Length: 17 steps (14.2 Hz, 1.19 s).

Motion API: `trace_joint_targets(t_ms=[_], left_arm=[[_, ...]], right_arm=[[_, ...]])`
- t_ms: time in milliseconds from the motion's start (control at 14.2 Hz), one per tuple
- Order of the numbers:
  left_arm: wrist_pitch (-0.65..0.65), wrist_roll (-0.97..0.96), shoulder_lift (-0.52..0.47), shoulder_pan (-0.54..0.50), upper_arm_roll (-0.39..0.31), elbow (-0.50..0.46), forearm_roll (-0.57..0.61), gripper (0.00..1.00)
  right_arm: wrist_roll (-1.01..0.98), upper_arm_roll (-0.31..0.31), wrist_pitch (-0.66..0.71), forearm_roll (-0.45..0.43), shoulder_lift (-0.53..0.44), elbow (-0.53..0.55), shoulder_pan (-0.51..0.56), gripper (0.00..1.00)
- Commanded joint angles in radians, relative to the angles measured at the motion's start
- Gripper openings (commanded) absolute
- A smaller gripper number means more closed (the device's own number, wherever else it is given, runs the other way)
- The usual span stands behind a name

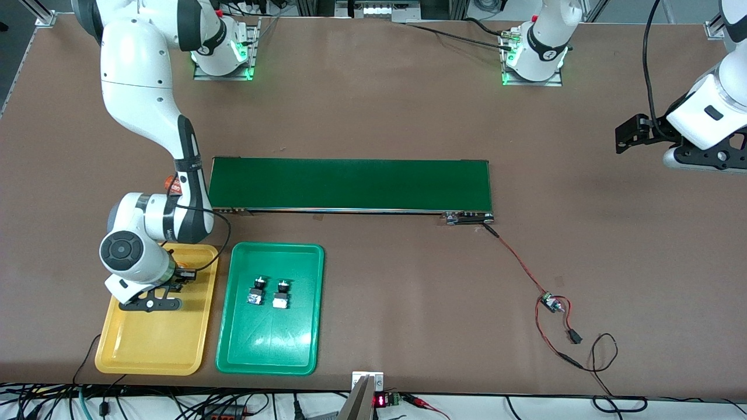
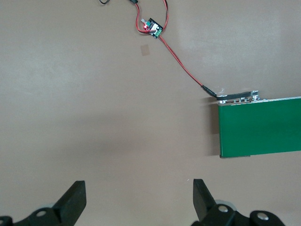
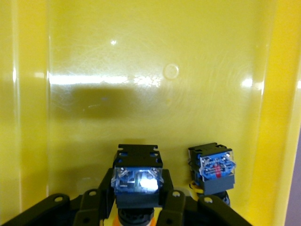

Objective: Sort buttons by color to trays
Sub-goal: 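Lower the button into the yellow tray and open the right gripper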

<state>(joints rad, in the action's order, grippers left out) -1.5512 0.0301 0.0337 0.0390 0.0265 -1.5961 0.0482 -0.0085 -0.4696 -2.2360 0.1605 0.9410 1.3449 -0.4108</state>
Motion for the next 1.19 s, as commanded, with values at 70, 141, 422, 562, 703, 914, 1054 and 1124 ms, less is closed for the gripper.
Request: trace_joint_targets(t_ms=[70, 141, 422, 562, 703, 914, 1054, 1124], left_arm=[[0.010, 0.013, 0.003, -0.005, -0.002, 0.007, -0.047, 1.00], [0.010, 0.013, 0.002, -0.007, -0.002, 0.005, -0.047, 1.00], [-0.015, 0.013, -0.024, -0.007, -0.002, -0.033, -0.045, 1.00], [-0.014, 0.016, -0.024, -0.007, -0.002, -0.033, -0.033, 1.00], [-0.012, 0.016, -0.026, -0.008, -0.002, -0.035, -0.033, 1.00], [-0.010, 0.016, -0.024, -0.016, -0.002, -0.035, -0.036, 1.00], [-0.012, 0.016, -0.026, -0.016, -0.002, -0.035, -0.034, 1.00], [-0.015, 0.016, -0.026, -0.014, -0.002, -0.035, -0.034, 1.00]], right_arm=[[-0.007, 0.009, -0.011, -0.004, 0.006, -0.030, 0.004, 1.00], [-0.008, 0.009, -0.004, -0.003, -0.004, -0.030, 0.000, 1.00], [-0.007, 0.009, 0.119, -0.003, -0.128, -0.030, -0.025, 1.00], [-0.007, 0.008, 0.208, -0.004, -0.210, -0.032, -0.037, 1.00], [-0.011, 0.002, 0.304, -0.012, -0.270, -0.032, -0.037, 1.00], [-0.018, -0.003, 0.389, -0.016, -0.349, -0.033, -0.028, 1.00], [-0.049, -0.009, 0.411, -0.015, -0.379, -0.032, -0.011, 1.00], [-0.076, -0.008, 0.418, -0.015, -0.410, -0.032, 0.016, 1.00]])
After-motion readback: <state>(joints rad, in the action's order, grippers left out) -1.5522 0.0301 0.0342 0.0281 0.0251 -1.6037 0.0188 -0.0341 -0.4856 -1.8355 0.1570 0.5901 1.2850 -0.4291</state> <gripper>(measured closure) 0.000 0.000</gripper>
